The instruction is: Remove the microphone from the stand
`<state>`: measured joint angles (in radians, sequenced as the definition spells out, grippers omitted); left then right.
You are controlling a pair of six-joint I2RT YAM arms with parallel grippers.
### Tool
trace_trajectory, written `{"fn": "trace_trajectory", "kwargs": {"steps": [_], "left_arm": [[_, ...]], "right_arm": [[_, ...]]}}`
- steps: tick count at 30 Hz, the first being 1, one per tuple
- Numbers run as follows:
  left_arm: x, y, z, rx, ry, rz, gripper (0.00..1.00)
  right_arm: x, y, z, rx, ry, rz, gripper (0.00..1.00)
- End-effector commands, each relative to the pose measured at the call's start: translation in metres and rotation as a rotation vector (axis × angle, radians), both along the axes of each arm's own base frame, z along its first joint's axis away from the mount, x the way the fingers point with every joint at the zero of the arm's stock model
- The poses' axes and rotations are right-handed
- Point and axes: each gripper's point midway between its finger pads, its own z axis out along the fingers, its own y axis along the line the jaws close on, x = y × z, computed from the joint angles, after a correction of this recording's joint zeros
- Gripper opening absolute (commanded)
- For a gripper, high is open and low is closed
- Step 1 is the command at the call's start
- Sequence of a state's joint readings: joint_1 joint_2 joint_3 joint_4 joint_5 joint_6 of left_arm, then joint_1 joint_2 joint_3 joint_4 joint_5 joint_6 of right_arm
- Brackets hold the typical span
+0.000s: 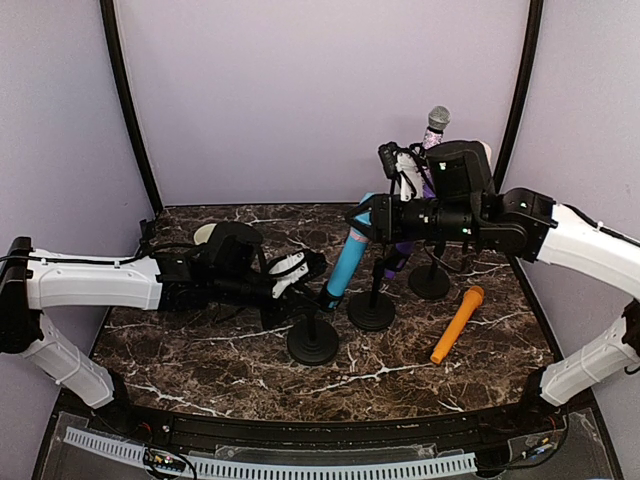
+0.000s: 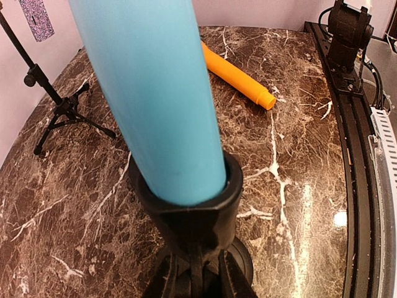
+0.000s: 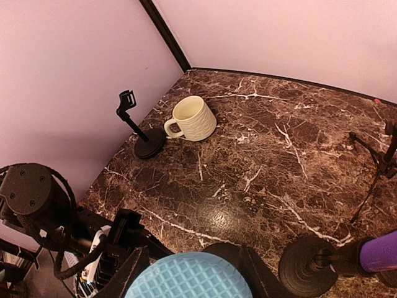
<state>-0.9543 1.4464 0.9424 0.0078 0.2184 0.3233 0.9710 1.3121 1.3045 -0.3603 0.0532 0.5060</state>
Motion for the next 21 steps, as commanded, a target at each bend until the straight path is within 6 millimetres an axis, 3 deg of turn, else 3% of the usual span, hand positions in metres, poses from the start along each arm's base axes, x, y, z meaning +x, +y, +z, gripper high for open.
{"fn": "trace_trajectory", "kwargs": {"steps": [1, 10, 21], "left_arm": [[-0.002, 0.016, -0.04, 0.163, -0.006, -0.003, 0.0], [-0.003, 0.016, -0.044, 0.173, -0.002, -0.003, 0.0], [-0.004, 0.016, -0.045, 0.177, -0.004, -0.006, 0.0]], "right_arm": [[0.006, -0.009, 0.085, 0.262, -0.051, -0.106, 0.27], [0.01, -0.012, 0.079, 0.25, -0.029, -0.14, 0.27], [-0.011, -0.005, 0.102, 0.341, -0.084, -0.004, 0.27]]}}
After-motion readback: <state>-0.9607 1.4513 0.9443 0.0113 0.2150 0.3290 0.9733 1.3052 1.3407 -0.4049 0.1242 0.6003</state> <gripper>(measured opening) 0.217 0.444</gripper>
